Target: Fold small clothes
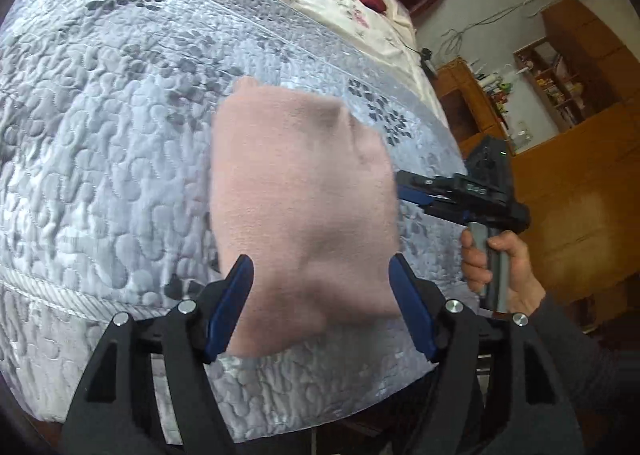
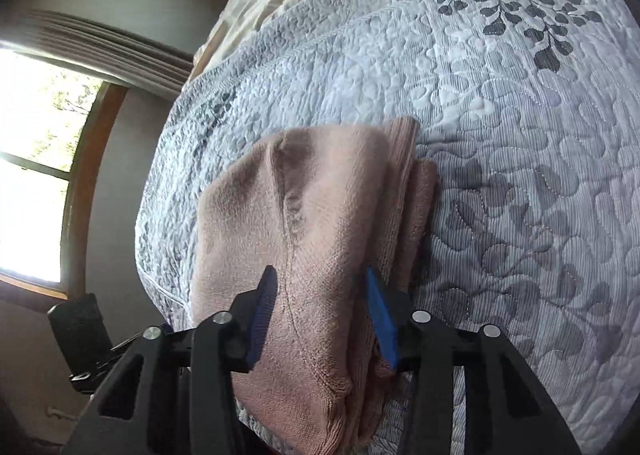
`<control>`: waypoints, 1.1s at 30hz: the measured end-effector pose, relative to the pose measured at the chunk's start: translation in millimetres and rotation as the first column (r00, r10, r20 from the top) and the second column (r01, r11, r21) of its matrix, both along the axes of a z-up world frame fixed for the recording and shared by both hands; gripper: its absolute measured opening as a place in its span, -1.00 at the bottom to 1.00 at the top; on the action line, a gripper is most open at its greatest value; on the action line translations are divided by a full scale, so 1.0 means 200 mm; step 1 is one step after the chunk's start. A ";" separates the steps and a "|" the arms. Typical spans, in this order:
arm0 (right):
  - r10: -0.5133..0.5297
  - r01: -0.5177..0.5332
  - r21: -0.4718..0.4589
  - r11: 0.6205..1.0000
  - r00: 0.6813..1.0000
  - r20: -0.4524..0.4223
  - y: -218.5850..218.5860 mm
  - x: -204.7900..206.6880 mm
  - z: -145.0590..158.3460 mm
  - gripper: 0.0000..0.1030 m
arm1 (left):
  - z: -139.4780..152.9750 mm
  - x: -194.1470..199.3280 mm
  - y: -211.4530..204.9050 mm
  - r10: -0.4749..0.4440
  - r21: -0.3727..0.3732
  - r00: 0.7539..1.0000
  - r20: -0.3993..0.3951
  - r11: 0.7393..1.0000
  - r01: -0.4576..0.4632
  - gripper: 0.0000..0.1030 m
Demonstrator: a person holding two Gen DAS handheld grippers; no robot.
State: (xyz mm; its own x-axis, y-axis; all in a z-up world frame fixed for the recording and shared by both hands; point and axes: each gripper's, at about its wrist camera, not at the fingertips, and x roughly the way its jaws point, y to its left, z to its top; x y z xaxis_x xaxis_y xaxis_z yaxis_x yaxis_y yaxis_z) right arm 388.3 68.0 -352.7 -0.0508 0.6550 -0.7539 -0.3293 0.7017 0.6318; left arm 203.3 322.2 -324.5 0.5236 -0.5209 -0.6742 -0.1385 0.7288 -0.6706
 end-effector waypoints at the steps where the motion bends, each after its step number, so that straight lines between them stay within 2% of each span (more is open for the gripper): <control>1: 0.005 -0.005 -0.009 1.000 1.000 0.001 0.02 -0.01 -0.01 -0.35 | -0.02 0.04 -0.06 -0.031 -0.019 0.999 -0.010 0.999 0.030 0.25; 2: 0.017 -0.017 -0.015 1.000 1.000 0.009 0.04 -0.01 -0.01 -0.74 | -0.03 0.07 -0.15 -0.062 -0.043 0.998 -0.019 0.997 0.062 0.19; 4: 0.010 -0.009 -0.029 1.000 0.999 0.031 0.03 -0.01 0.00 -0.79 | -0.12 0.09 -0.25 -0.123 -0.087 0.991 -0.049 0.989 0.119 0.07; 6: -0.023 0.025 -0.048 0.999 0.999 0.046 0.00 0.01 0.01 -0.81 | -0.23 0.13 -0.31 -0.154 -0.089 0.983 -0.096 0.985 0.146 0.07; 8: -0.048 0.049 -0.073 0.996 0.999 0.014 -0.03 0.03 -0.05 -0.81 | -0.33 0.16 -0.33 -0.157 -0.083 0.976 -0.154 0.986 0.146 -0.04; 10: -0.046 0.047 -0.083 0.995 0.999 0.002 -0.03 0.03 -0.09 -0.79 | -0.39 0.19 -0.33 -0.184 -0.148 0.964 -0.190 0.977 0.157 -0.02; 12: -0.032 0.032 -0.080 0.996 0.999 0.007 -0.02 0.04 -0.07 -0.71 | -0.34 0.20 -0.35 -0.239 -0.149 0.952 -0.194 0.966 0.212 -0.01; 14: -0.045 0.045 -0.032 0.998 0.999 0.017 -0.04 0.06 0.01 -0.60 | -0.22 0.22 -0.29 -0.255 -0.182 0.959 -0.128 0.956 0.230 0.04; 16: -0.057 0.058 -0.011 0.998 0.994 0.093 -0.04 0.08 0.11 -0.52 | -0.10 0.27 -0.17 -0.198 -0.183 0.979 -0.050 0.965 0.186 0.21; 18: -0.022 0.025 -0.018 1.000 0.990 0.137 0.02 0.10 0.17 -0.51 | -0.05 0.36 -0.04 -0.130 -0.181 0.992 -0.008 0.975 0.126 0.25; 20: 0.041 -0.035 -0.044 0.998 0.990 0.132 0.12 0.13 0.14 -0.51 | -0.07 0.49 0.02 -0.108 -0.136 0.994 -0.020 0.985 0.104 0.24; 22: 0.108 -0.097 -0.099 0.990 0.988 0.111 0.20 0.15 0.05 -0.56 | -0.19 0.60 0.04 -0.120 -0.123 0.989 -0.084 0.986 0.109 0.15; 23: 0.131 -0.114 -0.145 0.983 0.985 0.111 0.22 0.16 0.00 -0.68 | -0.25 0.64 0.04 -0.128 -0.122 0.985 -0.115 0.986 0.114 0.12; 24: 0.143 -0.117 -0.191 0.975 0.982 0.127 0.22 0.17 -0.05 -0.94 | -0.29 0.66 0.05 -0.132 -0.120 0.983 -0.131 0.986 0.117 0.05; 25: 0.139 -0.109 -0.211 0.971 0.981 0.137 0.20 0.19 -0.08 -0.97 | -0.33 0.68 0.06 -0.129 -0.124 0.982 -0.140 0.986 0.112 -0.07; 26: 0.109 -0.087 -0.188 0.978 0.988 0.111 0.16 0.23 -0.11 -1.00 | -0.33 0.69 0.06 -0.123 -0.134 0.982 -0.144 0.985 0.104 -0.09; 27: 0.085 -0.070 -0.168 0.983 0.993 0.086 0.13 0.25 -0.12 -1.00 | -0.33 0.69 0.06 -0.123 -0.136 0.982 -0.145 0.985 0.103 -0.10; 29: 0.087 -0.070 -0.161 0.984 0.991 0.101 0.11 0.23 -0.08 -1.00 | -0.29 0.68 0.07 -0.129 -0.113 0.980 -0.150 0.987 0.113 -0.10; 31: 0.100 -0.079 -0.147 0.986 0.985 0.140 0.11 0.17 0.02 -0.89 | -0.18 0.64 0.08 -0.138 -0.125 0.986 -0.094 0.984 0.126 -0.10; 33: 0.153 -0.130 -0.136 0.982 0.973 0.173 0.12 0.06 0.10 -0.88 | -0.08 0.56 0.06 -0.163 -0.113 0.986 -0.047 0.981 0.156 -0.09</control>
